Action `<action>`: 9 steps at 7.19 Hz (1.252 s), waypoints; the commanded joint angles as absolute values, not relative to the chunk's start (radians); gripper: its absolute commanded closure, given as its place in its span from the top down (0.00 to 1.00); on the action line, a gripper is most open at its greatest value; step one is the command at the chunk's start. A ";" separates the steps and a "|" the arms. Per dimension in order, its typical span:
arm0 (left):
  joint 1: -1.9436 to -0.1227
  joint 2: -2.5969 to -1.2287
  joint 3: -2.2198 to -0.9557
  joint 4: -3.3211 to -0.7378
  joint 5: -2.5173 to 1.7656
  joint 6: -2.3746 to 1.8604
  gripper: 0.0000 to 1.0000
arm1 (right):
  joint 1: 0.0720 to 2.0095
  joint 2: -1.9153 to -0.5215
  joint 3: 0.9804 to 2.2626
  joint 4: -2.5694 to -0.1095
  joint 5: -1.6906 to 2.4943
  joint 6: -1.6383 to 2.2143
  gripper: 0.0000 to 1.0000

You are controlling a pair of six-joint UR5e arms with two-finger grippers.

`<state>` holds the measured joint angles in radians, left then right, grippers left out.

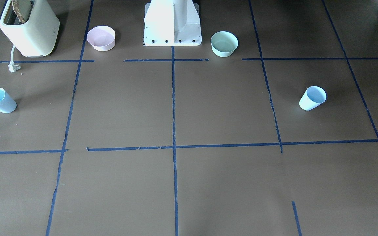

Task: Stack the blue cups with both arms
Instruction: 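Move the left gripper down toward the light blue cup near it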

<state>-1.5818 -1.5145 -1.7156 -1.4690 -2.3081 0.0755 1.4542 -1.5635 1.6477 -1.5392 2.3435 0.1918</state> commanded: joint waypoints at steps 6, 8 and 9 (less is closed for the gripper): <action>-1.415 -1.523 -1.738 -1.488 -2.347 0.072 1.00 | 1.422 -1.559 1.647 -1.486 2.349 0.192 1.00; -1.297 -1.540 -1.741 -1.700 -2.385 -0.219 1.00 | 1.410 -1.551 1.655 -1.485 2.349 0.190 1.00; -1.248 -1.534 -1.738 -1.848 -2.390 -0.396 1.00 | 1.410 -1.549 1.657 -1.485 2.352 0.190 1.00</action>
